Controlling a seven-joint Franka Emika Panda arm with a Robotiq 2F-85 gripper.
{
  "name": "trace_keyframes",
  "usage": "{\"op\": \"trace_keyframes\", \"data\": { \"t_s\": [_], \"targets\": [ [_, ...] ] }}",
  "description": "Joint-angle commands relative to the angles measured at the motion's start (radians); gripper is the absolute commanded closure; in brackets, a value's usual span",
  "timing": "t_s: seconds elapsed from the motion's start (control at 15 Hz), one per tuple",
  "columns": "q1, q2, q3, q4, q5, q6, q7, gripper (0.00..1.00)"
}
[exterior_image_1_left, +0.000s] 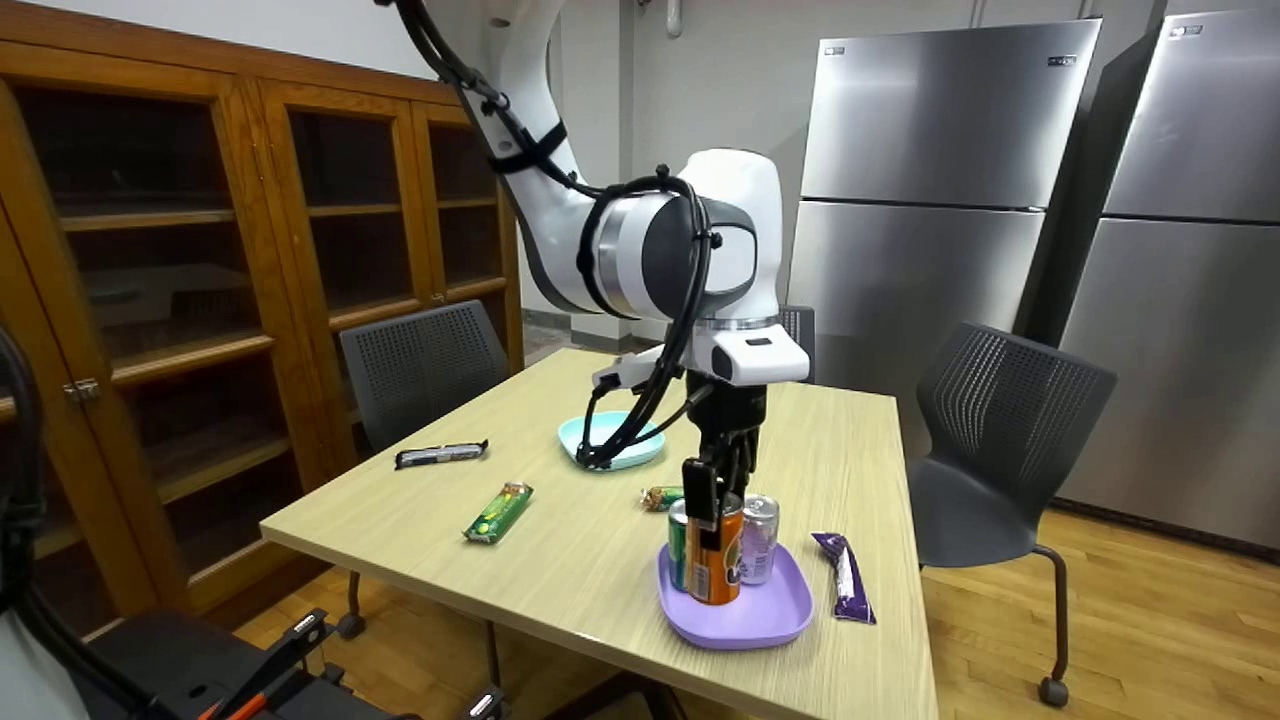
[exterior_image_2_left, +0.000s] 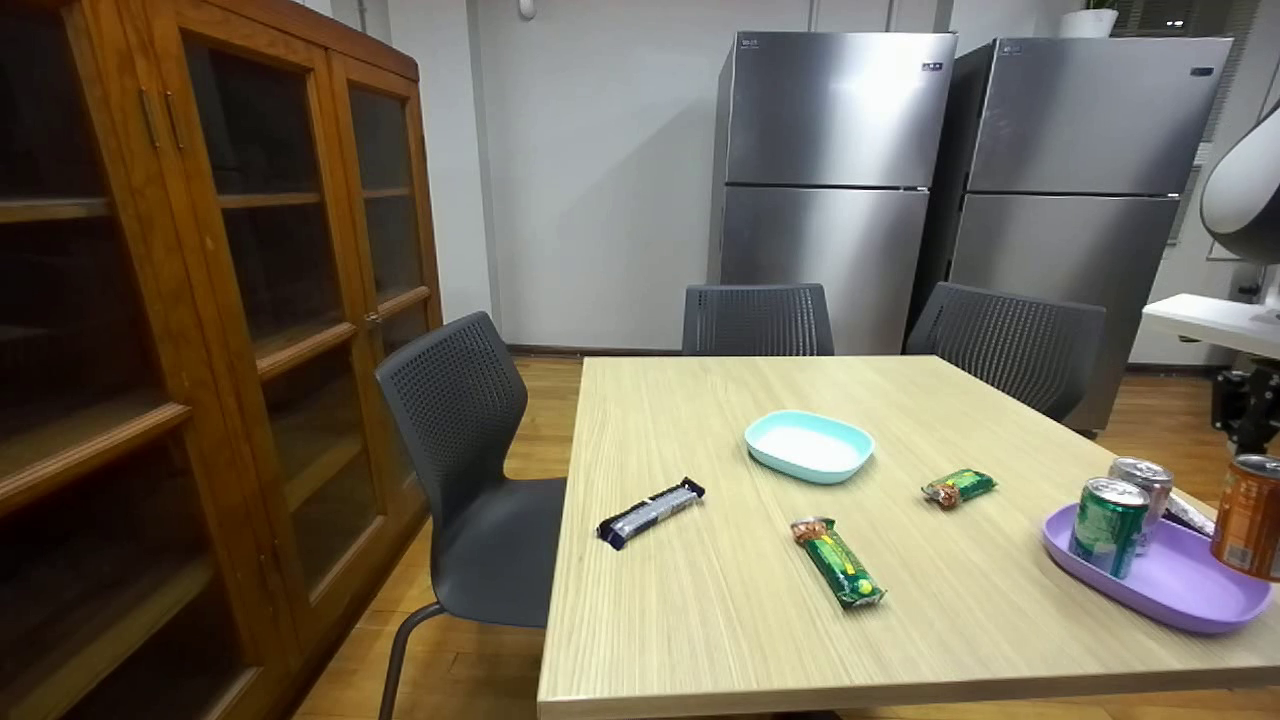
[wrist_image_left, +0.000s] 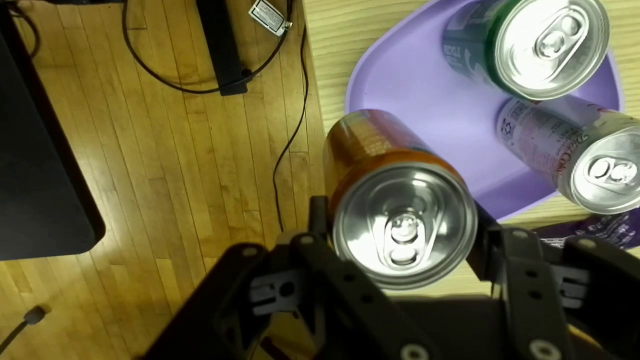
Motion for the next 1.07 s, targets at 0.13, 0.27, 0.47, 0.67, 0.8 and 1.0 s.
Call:
{"op": "trace_keyframes", "data": {
  "t_s": [0.13,0.27,0.47,0.67,0.8,1.0],
  "targets": [
    [-0.003,0.077,-0.009,0.064,0.107,0.013,0.073,0.62],
    [0.0,0.107,-0.012,0.081,0.144,0.024,0.093,0.62],
    [0.002,0.146,-0.014,0.105,0.19,0.036,0.111,0.62],
    [-0.001,0.181,-0.01,0.13,0.23,0.035,0.127,0.62],
    [-0.001,0.204,-0.005,0.145,0.259,0.042,0.133,0.62],
    [-0.008,0.229,0.003,0.165,0.309,0.051,0.131,0.62]
  ]
}}
